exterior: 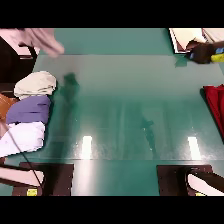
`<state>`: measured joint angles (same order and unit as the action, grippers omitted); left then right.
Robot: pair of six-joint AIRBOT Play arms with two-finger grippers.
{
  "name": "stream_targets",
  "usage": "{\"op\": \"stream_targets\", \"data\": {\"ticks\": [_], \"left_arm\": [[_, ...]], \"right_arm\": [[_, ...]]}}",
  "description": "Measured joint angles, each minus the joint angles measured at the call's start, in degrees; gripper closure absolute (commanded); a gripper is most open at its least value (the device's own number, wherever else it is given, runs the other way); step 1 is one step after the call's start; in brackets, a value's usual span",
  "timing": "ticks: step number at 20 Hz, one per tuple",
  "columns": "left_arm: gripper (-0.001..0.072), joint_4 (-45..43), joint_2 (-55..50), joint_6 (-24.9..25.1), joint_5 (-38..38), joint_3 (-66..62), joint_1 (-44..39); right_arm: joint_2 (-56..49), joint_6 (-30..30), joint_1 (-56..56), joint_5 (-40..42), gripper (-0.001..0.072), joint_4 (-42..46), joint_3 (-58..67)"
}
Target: Fold the shirts.
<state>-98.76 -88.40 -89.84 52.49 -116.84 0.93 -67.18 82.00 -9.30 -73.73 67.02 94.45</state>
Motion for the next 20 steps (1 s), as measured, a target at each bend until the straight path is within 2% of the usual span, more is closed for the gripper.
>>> {"op": "stream_targets", "data": {"ticks": [4,8,9,10,11,15,17,20], "left_arm": [[0.0686,1.5,10.6,3.1,11.3,-0.4,-7.5],[0.0682,2.2,13.5,4.0,21.3,4.3,-19.1],[0.0545,2.9,13.8,4.1,22.1,6.9,-22.3],[0.0241,4.3,13.9,4.2,22.2,10.0,-25.3],[0.0154,6.6,14.0,4.2,21.9,13.7,-28.4],[0.0155,15.1,14.3,4.3,14.5,26.1,-35.6],[0.0154,15.3,14.3,4.3,10.9,29.0,-35.3],[0.0154,15.8,12.8,4.3,7.7,31.0,-30.3]], "right_arm": [[0.0,0.0,0.0,-0.2,0.0700,0.1,7.7],[0.0,0.0,0.0,-0.5,0.0700,0.2,12.9],[0.0,0.0,0.0,-0.8,0.0700,0.2,13.7],[0.0,0.0,0.0,-1.3,0.0700,0.2,14.5],[0.0,0.0,0.0,-1.7,0.0700,0.2,15.1],[0.1,0.0,0.0,-3.9,0.0700,0.2,16.3],[0.2,0.0,0.0,-4.5,0.0700,0.1,16.5],[0.2,0.0,0.0,-5.0,0.0699,0.0,16.6]]}}
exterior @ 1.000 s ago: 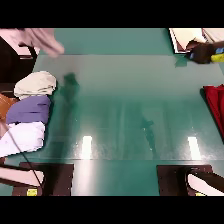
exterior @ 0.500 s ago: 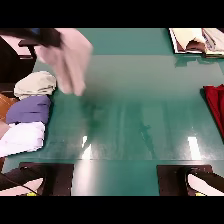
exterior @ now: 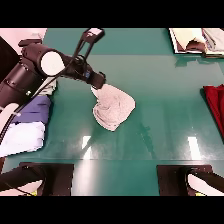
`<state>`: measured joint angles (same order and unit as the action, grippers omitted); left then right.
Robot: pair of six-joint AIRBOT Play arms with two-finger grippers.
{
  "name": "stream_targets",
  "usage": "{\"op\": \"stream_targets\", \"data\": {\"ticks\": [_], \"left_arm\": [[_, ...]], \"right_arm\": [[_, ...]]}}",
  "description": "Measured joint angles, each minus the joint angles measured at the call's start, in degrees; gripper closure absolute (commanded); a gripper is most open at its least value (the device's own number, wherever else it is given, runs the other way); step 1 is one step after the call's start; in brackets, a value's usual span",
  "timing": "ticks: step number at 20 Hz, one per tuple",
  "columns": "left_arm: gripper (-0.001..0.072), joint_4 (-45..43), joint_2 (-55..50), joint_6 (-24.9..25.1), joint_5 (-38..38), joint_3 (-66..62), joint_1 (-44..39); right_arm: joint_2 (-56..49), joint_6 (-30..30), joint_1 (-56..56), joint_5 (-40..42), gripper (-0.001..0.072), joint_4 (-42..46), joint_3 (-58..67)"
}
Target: Fold the shirts.
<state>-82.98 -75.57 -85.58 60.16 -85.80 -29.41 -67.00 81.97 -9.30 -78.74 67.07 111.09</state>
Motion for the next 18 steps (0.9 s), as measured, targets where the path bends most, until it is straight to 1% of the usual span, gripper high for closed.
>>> {"op": "stream_targets", "data": {"ticks": [3,6,9,12,14,17,18], "left_arm": [[0.0154,4.1,-4.9,0.0,-1.4,0.8,7.2],[0.0154,11.2,-12.5,0.0,-2.1,1.0,13.8],[0.0154,15.7,-19.1,0.4,-2.6,1.2,16.6],[0.0157,19.4,-23.2,1.4,-4.4,1.2,17.7],[0.0346,22.5,-24.7,2.9,-6.0,1.2,18.0],[0.0339,25.8,-25.7,4.5,-8.3,1.2,18.2],[0.0358,26.4,-25.9,4.8,-8.8,1.2,18.3]], "right_arm": [[0.0,0.0,0.0,-0.5,0.0700,0.0,0.0],[0.0,0.0,0.0,-1.0,0.0700,-0.1,-0.3],[0.0,0.0,0.0,-1.8,0.0700,-0.1,-1.9],[0.0,0.0,-0.1,-2.1,0.0700,-0.1,-4.5],[0.0,0.0,-0.3,-2.1,0.0699,-0.2,-6.2],[0.0,0.0,-0.7,-1.3,0.0700,-1.1,-9.1],[0.0,0.0,-0.8,-0.9,0.0700,-1.6,-10.2]]}}
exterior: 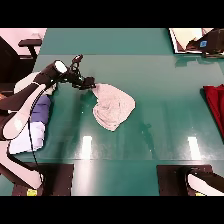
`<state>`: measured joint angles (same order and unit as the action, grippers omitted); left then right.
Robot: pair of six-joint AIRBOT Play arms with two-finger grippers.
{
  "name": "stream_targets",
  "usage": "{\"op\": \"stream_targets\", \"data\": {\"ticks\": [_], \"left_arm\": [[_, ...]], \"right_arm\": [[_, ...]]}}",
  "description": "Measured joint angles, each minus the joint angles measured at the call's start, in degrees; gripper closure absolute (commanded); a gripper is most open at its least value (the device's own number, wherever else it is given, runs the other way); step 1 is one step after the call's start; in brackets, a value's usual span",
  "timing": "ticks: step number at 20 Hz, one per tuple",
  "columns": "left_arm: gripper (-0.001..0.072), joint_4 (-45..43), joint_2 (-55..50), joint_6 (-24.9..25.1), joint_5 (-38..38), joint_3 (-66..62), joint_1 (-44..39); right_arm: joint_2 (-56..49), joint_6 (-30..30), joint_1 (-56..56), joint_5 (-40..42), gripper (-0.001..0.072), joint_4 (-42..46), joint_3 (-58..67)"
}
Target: Fold the shirts.
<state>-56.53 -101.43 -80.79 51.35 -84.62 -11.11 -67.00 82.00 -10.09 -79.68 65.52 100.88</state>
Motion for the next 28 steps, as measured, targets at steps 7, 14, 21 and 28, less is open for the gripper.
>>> {"op": "stream_targets", "data": {"ticks": [7,14,21,28], "left_arm": [[0.0685,1.1,0.9,1.4,-1.4,-0.5,1.2],[0.0684,-9.0,11.4,1.8,1.0,-2.6,5.6],[0.0683,-12.7,14.8,1.8,4.2,-2.8,6.5],[0.0684,-13.3,15.2,1.8,5.4,-2.8,6.6]], "right_arm": [[0.5,0.6,-0.1,1.5,0.0699,-1.3,-10.2],[0.9,5.2,-0.4,6.7,0.0208,-4.7,-34.9],[-15.1,1.5,-8.6,21.3,0.0210,-19.6,-40.5],[-35.8,0.6,-18.0,26.1,0.0278,-23.6,-21.1]]}}
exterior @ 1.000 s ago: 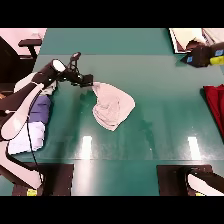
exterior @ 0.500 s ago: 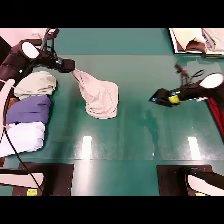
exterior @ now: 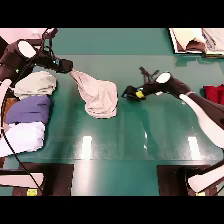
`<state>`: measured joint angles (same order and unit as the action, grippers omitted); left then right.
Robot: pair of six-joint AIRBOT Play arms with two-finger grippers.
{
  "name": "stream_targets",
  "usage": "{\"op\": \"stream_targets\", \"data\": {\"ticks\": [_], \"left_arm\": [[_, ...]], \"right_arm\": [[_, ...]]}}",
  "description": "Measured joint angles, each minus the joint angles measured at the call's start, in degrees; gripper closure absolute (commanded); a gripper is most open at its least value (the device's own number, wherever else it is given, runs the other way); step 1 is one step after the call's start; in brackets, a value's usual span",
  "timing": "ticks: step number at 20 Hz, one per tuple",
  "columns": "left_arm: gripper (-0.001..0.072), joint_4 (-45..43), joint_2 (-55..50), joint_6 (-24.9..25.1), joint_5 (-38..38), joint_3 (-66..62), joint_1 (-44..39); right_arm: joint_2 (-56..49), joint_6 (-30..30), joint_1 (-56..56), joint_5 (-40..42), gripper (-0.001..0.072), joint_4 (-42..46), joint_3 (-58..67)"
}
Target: Fold the shirts.
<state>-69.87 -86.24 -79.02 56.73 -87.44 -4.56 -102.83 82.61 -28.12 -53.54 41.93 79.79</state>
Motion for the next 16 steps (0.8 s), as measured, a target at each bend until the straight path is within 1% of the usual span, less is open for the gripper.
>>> {"op": "stream_targets", "data": {"ticks": [2,3,4,5,8,10,13,16], "left_arm": [[0.0684,0.0,0.0,0.0,0.3,0.0,0.0],[0.0684,0.0,0.0,0.0,0.5,0.0,0.0],[0.0684,0.0,0.0,0.0,0.6,0.0,0.0],[0.0685,0.0,0.0,0.0,0.8,0.0,0.0],[0.0686,0.7,0.7,-0.1,1.2,-0.1,0.0],[0.0685,0.8,2.9,-0.1,1.2,-0.4,0.0],[0.0685,0.4,9.3,-0.1,1.1,-2.7,0.0],[0.0685,1.8,18.4,0.0,2.5,-6.9,0.0]], "right_arm": [[-4.6,0.2,-1.6,0.2,0.0283,-0.8,5.8],[-6.6,0.4,-2.3,0.2,0.0316,-0.8,8.7],[-8.3,0.4,-2.8,0.1,0.0531,-0.8,11.2],[-10.0,0.5,-3.2,-0.1,0.0701,0.1,13.6],[-12.0,0.7,-3.7,-0.9,0.0702,0.5,20.0],[-11.2,0.7,-2.9,-2.8,0.0702,3.8,24.3],[-5.3,0.7,-0.5,-7.2,0.0702,11.8,31.3],[4.8,0.3,1.8,-12.8,0.0702,18.7,35.9]]}}
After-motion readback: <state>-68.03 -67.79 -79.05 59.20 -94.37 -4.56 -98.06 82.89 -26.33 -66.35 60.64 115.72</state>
